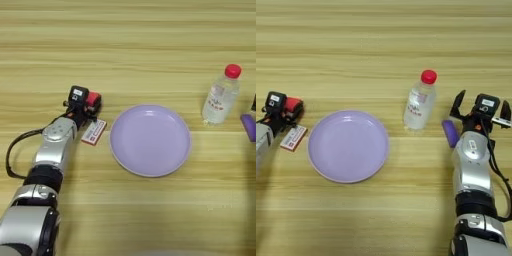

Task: Move the objects on the table

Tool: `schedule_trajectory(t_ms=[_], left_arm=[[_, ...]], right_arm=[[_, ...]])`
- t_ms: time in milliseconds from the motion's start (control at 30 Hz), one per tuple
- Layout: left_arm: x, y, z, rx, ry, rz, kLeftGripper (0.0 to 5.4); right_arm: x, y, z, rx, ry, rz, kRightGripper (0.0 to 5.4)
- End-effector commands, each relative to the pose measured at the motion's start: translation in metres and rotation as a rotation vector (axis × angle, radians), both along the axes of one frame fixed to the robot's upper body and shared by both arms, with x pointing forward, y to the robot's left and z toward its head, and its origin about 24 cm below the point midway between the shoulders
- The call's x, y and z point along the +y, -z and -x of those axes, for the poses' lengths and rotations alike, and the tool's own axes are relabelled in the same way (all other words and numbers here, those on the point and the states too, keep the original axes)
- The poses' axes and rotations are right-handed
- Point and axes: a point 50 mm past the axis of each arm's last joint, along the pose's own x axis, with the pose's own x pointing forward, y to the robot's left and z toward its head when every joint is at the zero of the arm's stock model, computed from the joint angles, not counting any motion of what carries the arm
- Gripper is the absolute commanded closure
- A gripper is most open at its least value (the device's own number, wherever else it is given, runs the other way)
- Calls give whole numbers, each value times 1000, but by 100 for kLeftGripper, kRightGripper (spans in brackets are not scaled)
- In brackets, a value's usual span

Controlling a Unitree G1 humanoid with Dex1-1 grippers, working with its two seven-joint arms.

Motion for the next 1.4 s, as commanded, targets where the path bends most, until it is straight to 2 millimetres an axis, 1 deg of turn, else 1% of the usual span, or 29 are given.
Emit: schedule_trajectory(t_ms=[33, 100, 233, 367, 433, 500, 600, 667, 900, 1033, 1167, 1400], left_arm=[[-2, -6, 2, -29, 13, 20, 315], [-4, -8, 3, -39, 24, 25, 315], [-3, -6, 4, -25, 17, 30, 315], [-14, -18, 10, -80, 82, 54, 315], [-25, -26, 17, -105, 141, 67, 315], [-39, -35, 28, -128, 218, 81, 315], [-57, -39, 42, -127, 301, 95, 315], [-66, -37, 49, -104, 342, 106, 315], [-98, -19, 75, -10, 501, 113, 315], [-110, -1, 88, 74, 553, 114, 315], [-115, 8, 93, 108, 569, 111, 315], [-110, 11, 86, 112, 538, 101, 315]], right_arm=[[1, 0, 0, 3, -2, -5, 0], [1, 0, 0, 4, -2, -5, 0], [1, 0, 0, 4, -2, -6, 0], [1, 0, 0, 4, -2, -5, 0], [2, 0, 0, 4, -2, -5, 0], [2, 0, 0, 3, -1, -5, 0], [2, 0, 0, 1, 1, -6, 0], [3, 0, 0, 1, 2, -6, 0], [5, 0, 0, 0, 1, -6, 0], [5, -1, -1, -1, 1, -7, 0], [6, -1, -1, -1, 1, -6, 0], [6, -1, 0, -1, 1, -6, 0]])
